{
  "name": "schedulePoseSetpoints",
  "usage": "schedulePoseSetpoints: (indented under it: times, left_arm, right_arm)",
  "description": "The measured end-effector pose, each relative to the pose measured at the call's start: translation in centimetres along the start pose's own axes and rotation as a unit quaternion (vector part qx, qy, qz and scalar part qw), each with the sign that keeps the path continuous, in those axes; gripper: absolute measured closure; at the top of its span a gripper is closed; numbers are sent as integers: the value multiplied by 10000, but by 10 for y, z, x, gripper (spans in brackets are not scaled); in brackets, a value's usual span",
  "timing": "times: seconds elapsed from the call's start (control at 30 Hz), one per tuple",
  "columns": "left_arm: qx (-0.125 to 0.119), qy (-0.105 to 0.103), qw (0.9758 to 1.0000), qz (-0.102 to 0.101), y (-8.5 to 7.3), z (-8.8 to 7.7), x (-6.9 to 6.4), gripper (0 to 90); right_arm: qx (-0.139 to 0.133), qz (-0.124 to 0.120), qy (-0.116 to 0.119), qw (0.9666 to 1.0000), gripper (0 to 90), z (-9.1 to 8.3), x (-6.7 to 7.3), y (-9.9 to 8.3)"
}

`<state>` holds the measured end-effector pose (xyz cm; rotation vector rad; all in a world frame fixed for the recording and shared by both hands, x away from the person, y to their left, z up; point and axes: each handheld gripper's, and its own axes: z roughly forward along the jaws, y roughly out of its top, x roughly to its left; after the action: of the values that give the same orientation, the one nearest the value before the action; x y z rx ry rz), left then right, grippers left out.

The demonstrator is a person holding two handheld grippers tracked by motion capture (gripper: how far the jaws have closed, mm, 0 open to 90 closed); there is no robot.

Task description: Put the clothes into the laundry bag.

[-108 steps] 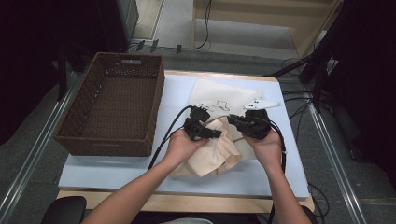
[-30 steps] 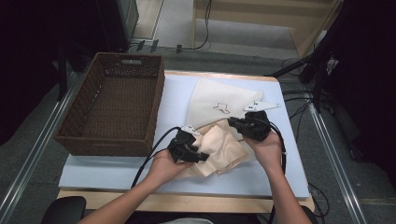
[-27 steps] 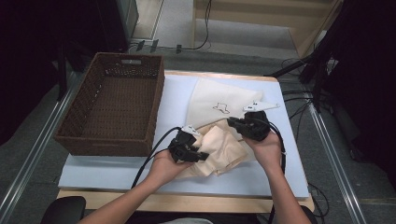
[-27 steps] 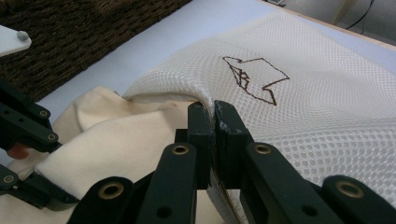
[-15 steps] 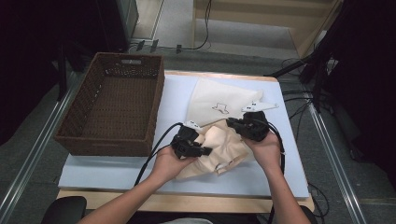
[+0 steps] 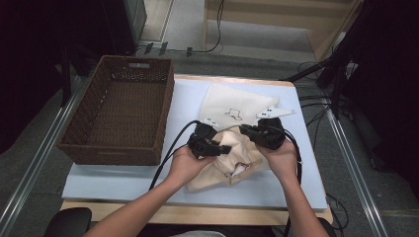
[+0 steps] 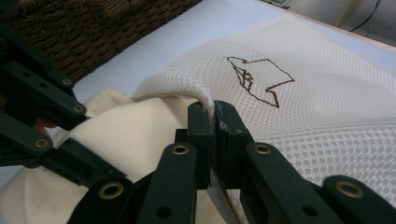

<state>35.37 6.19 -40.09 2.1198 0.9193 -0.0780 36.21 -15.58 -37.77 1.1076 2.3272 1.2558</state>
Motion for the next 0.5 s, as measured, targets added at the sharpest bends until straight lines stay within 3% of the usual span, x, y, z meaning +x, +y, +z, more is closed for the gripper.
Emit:
schedulePoseSetpoints:
  times: [0.5]
  left_arm:
    - [-82,271,9996,29,26,12,4,791]
  right_arm:
    - [-57,3,41,10000,873,-2,1,1]
